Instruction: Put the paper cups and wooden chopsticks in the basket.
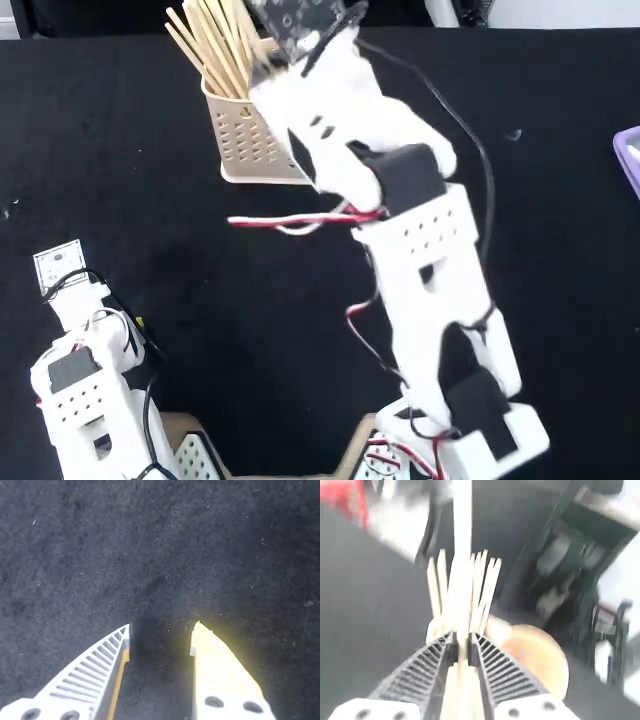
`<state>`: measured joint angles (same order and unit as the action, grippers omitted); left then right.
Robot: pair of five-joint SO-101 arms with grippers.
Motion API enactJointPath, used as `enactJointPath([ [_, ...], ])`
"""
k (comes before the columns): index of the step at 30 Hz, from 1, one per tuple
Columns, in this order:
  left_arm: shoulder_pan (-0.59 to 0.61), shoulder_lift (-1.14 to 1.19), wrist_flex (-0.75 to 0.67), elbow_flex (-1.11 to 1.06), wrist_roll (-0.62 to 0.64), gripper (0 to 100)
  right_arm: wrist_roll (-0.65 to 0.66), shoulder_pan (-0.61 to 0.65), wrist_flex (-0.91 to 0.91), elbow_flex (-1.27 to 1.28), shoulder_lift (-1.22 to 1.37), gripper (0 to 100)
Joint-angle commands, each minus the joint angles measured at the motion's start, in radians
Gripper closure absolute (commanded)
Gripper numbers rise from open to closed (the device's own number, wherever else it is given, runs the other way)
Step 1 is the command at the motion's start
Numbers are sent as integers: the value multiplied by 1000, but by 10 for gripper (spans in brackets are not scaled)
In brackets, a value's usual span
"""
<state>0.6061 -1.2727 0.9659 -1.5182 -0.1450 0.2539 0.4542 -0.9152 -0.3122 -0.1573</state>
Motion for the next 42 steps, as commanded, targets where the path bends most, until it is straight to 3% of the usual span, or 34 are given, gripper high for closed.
enactJointPath([
  [1,-16,-9,5,56,9,791,-21,14,249,-47,48,988],
  [10,-16,-9,5,56,9,791,-31,35,491,-94,243,988],
  [21,-16,-9,5,56,9,791,-29,32,471,-27,364,987],
  [24,-16,-9,5,56,9,791,-31,12,393,-5,364,977],
  [29,-16,-9,5,56,9,791,-34,0,259,-36,363,811],
  [36,-16,-9,3,56,9,791,-32,-2,57,-344,361,811],
  [42,-18,-9,2,56,9,791,-32,48,-437,-771,271,833],
])
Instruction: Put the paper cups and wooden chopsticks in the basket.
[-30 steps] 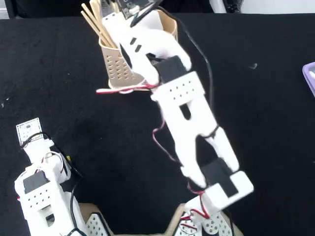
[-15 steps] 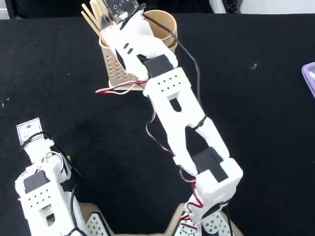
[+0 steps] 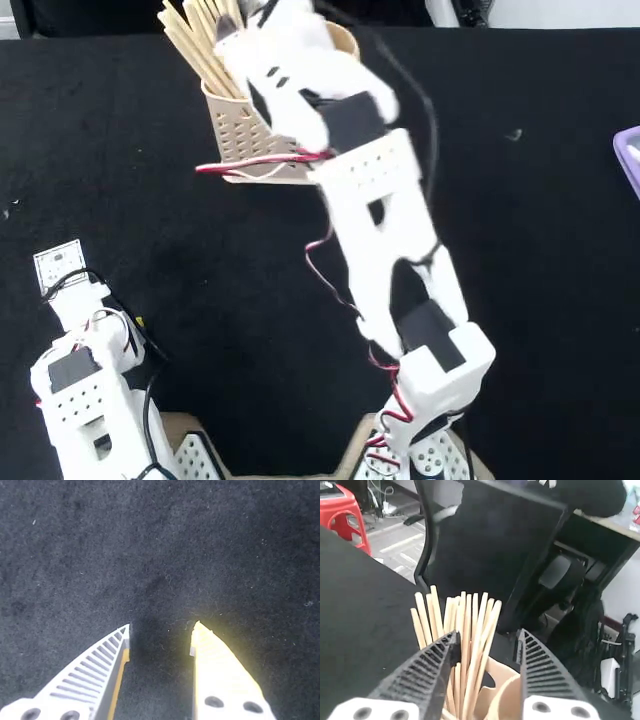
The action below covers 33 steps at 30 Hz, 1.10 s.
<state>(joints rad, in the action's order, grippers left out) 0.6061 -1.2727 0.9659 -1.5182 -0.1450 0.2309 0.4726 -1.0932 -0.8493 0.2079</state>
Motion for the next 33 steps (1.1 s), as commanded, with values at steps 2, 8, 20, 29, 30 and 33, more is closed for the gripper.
enactJointPath([
  [2,-31,-9,5,56,9,794,-9,41,-425,-338,-119,900],
  [8,-42,-11,48,91,11,880,-11,11,-675,-452,-165,990],
  [20,-65,-195,135,90,18,970,-37,-34,-671,398,-860,987],
  [29,-467,-516,239,5,9,970,227,-239,-491,1356,-1465,988],
  [30,-510,-493,209,-22,9,970,198,-334,-442,1432,-1534,988],
  [33,-596,-482,126,-137,9,970,17,-598,-318,1644,-1741,987],
])
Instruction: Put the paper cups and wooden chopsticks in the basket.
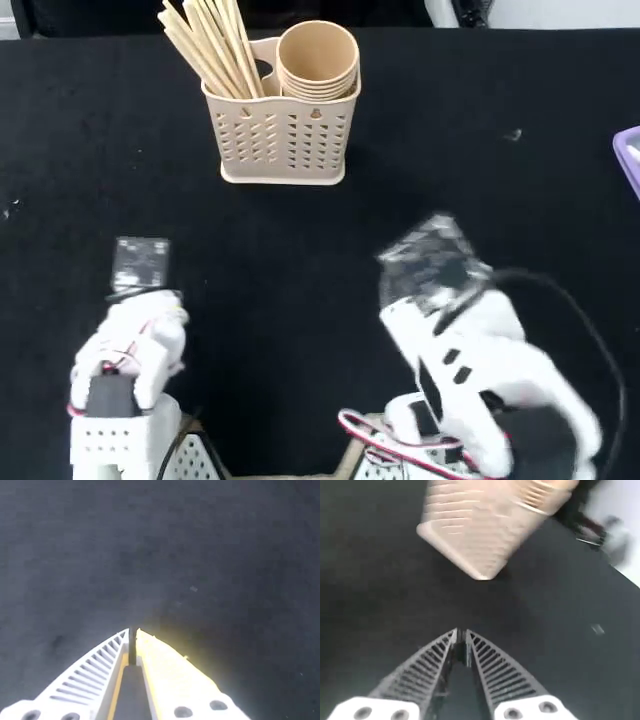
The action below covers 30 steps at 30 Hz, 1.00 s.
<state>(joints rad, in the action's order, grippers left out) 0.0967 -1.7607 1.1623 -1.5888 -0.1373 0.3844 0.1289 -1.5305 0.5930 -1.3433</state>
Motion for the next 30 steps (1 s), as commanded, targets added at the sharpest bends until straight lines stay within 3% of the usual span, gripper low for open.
enactJointPath([
  [1,-99,6,-84,-94,3,970,-201,-319,152,266,-266,986],
  [5,-96,6,-51,-99,11,970,-333,-439,160,476,-572,986],
  [9,-107,6,129,-8,11,970,-339,-434,0,493,-503,986],
  [12,-81,6,124,16,11,970,-382,-425,21,535,-522,986],
  [18,-42,6,17,47,18,970,-394,-370,313,769,-550,986],
  [20,-30,6,-21,42,98,970,-396,-331,381,871,-550,986],
  [23,-36,6,-21,42,221,970,-417,-313,410,986,-550,986],
  [26,-39,6,-31,12,221,970,-503,-318,376,1007,-549,986],
  [30,-27,6,-176,-116,222,970,-459,-219,356,1032,-549,986],
])
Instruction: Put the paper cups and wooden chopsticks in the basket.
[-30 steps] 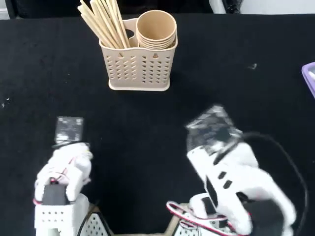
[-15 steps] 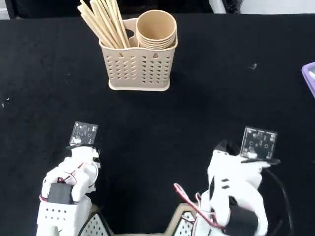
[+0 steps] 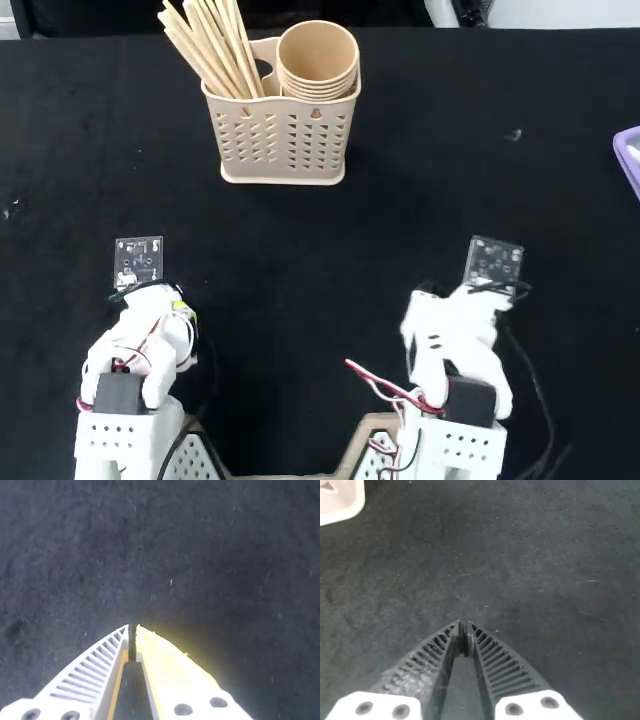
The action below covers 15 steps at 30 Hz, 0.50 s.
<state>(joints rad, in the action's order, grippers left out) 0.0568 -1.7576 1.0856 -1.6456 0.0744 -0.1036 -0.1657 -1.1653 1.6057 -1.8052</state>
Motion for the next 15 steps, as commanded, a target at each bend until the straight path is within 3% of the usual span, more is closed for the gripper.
enactJointPath([
  [1,5,17,-101,-61,15,970,60,114,-12,56,-87,986],
  [7,-16,18,143,-56,15,970,137,169,-141,79,-84,986],
  [15,-15,18,144,-54,15,970,135,170,-138,79,-82,986],
])
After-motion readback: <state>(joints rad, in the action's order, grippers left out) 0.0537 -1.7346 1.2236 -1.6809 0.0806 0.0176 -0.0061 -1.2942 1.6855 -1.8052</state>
